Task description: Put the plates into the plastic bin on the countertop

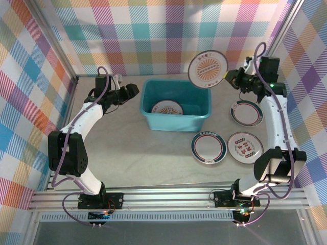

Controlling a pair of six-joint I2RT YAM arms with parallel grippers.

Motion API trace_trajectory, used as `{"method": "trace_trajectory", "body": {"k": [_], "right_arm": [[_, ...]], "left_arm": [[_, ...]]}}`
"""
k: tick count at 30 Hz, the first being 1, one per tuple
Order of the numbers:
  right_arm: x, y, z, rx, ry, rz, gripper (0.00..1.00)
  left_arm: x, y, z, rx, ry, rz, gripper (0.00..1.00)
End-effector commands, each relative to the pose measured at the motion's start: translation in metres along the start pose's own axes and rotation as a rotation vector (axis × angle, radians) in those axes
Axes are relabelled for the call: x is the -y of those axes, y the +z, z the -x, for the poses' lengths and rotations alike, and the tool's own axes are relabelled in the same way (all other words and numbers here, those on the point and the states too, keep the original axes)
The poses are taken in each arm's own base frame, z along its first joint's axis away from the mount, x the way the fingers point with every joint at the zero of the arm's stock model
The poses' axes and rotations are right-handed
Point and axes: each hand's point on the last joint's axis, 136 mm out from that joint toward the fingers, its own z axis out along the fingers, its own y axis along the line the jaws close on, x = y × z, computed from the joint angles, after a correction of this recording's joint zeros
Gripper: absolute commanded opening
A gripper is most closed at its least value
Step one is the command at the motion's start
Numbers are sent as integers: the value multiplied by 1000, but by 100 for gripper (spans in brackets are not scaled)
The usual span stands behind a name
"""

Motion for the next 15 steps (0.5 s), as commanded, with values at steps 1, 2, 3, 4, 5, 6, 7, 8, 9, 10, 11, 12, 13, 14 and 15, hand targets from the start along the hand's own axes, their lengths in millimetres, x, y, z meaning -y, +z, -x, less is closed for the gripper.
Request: {"method": "trace_trajectory", "body": {"k": [1, 2, 3, 4, 5, 6, 7, 8, 9, 10, 11, 12, 13, 14, 15], "right_arm": [[-31, 8, -24, -69, -16, 97, 0], [-34, 14, -32, -92, -16, 106, 0], [-37, 19, -38, -110, -17, 112, 0], [-39, 25, -44, -127, -15, 118, 0], [-40, 31, -51, -143, -12, 125, 0], [-41, 37, -56, -157, -8, 130, 0], [-42, 43, -61, -174, -7, 134, 0], [-42, 49, -68, -194, -7, 140, 0], [-43, 55, -72, -212, -8, 148, 0], [-44, 62, -78, -236, -5, 154, 0], [-44, 69, -84, -261, -5, 160, 0], [-44, 75, -89, -279, -5, 164, 0], [-43, 81, -94, -298, -5, 164, 0], [-42, 87, -97, -313, -2, 163, 0], [-40, 92, -101, -325, 2, 164, 0]], "left_arm": [[18, -12, 4, 29, 27, -41, 70], [18, -12, 4, 30, 27, -40, 70], [18, -13, 4, 30, 29, -39, 70], [18, -14, 3, 30, 31, -38, 70], [18, -14, 2, 30, 32, -36, 70], [17, -15, 2, 30, 33, -34, 70], [18, -16, 2, 30, 35, -34, 70], [18, -16, 1, 28, 35, -34, 70], [17, -16, 0, 27, 35, -33, 70], [17, -16, 0, 26, 35, -33, 70], [16, -15, -1, 22, 34, -34, 70], [16, -15, -1, 20, 32, -34, 70], [16, -14, -2, 16, 31, -35, 70], [16, -13, -3, 12, 31, -35, 70], [15, -13, -3, 10, 30, -35, 70]]}}
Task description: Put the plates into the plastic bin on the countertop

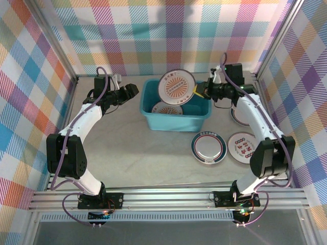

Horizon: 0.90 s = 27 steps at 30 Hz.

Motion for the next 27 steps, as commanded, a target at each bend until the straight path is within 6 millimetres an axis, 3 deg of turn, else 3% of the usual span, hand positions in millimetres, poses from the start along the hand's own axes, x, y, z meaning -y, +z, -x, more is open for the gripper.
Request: {"method": "trace_trajectory", "body": {"k": [1, 6, 27], "right_arm": [[-7, 18, -1, -32, -22, 56, 0], [7, 37, -3, -61, 8, 44, 0], [33, 103, -19, -209, 64, 57, 0]], "left_arm": [[10, -5, -3, -3, 22, -29, 70], [8, -2, -5, -16, 18, -28, 70], [-1, 13, -20, -93, 2, -24, 69]]}}
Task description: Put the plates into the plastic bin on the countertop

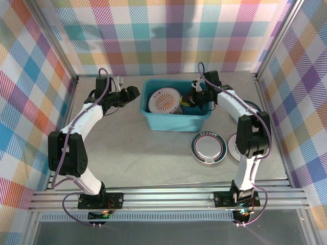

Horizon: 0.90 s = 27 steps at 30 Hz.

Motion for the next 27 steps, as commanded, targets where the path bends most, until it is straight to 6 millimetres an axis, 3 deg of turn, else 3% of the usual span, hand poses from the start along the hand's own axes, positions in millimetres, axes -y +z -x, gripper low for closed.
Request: {"method": "trace_trajectory", "body": {"k": [1, 27], "right_arm": [[-20, 2, 8, 2, -55, 63, 0], [55, 43, -3, -97, 21, -138, 0]], "left_arm": [[7, 6, -7, -36, 20, -24, 69], [2, 15, -12, -49, 10, 3, 69]]}}
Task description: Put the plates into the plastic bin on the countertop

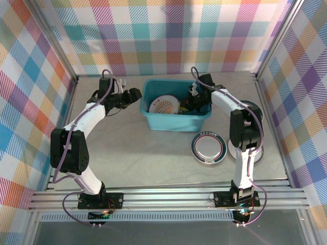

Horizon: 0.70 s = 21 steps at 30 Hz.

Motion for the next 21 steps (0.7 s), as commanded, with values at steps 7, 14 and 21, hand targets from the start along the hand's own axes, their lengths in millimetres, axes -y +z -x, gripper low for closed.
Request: {"method": "trace_trajectory", "body": {"k": [7, 14, 21], "right_arm": [[17, 12, -2, -22, 6, -59, 10], [5, 1, 1, 8, -1, -55, 40], [-14, -21, 6, 69, -42, -67, 63]], "left_arm": [[7, 2, -2, -11, 16, -2, 69], [8, 1, -2, -7, 21, 3, 69], [12, -3, 1, 4, 32, 0, 69]]}}
